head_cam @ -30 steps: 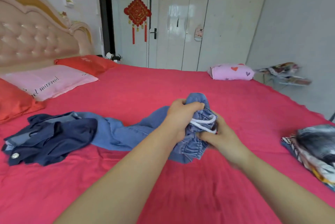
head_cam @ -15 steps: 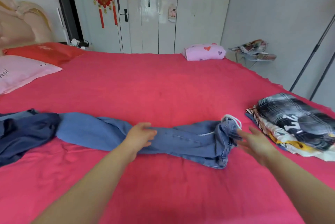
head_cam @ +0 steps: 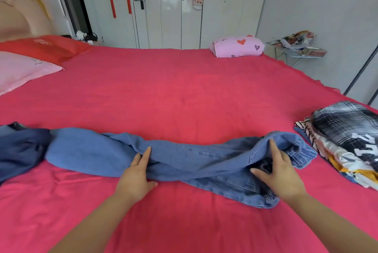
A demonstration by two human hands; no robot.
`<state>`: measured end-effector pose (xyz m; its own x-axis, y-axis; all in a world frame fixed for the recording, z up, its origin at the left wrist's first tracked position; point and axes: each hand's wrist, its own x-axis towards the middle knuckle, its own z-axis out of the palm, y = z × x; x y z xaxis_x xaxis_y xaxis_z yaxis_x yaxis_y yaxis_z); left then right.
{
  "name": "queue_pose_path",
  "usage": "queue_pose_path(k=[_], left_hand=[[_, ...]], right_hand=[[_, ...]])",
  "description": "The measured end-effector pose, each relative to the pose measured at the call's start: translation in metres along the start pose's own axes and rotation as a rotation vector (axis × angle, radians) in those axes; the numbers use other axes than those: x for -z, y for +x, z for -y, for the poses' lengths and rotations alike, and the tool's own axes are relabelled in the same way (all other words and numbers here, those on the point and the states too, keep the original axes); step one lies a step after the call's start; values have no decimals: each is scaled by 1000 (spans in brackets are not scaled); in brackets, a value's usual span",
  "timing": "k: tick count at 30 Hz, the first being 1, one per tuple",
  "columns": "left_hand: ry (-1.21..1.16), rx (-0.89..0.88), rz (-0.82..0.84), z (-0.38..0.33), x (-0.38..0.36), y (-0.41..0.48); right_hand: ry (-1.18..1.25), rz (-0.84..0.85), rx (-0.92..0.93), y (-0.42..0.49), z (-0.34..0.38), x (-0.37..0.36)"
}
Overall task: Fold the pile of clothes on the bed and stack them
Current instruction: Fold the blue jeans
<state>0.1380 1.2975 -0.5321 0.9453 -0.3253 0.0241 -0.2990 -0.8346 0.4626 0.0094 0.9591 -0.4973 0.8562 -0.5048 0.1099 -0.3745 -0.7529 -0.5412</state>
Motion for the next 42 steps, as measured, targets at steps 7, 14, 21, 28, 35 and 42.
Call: queue_pose_path(k=[7,14,21,28,35,42], left_hand=[[130,-33,-232,-19,35,72],[-190,-31,-340,-44,61,138],[-159,-178,-289,-42,18,117],[337,-615,-46,-23,-31,35],[635,-443,51,-32,-30,17],[449,-429,59,-69,-23,-8]], right_hand=[[-242,-78,-39,53,13,8],[-150,-24,-72,109,9,8],[-394,137,298,78,26,-13],[-723,529,566,0,34,-52],[-582,403,537,-6,7,-8],[-410,366,472,-35,-19,41]])
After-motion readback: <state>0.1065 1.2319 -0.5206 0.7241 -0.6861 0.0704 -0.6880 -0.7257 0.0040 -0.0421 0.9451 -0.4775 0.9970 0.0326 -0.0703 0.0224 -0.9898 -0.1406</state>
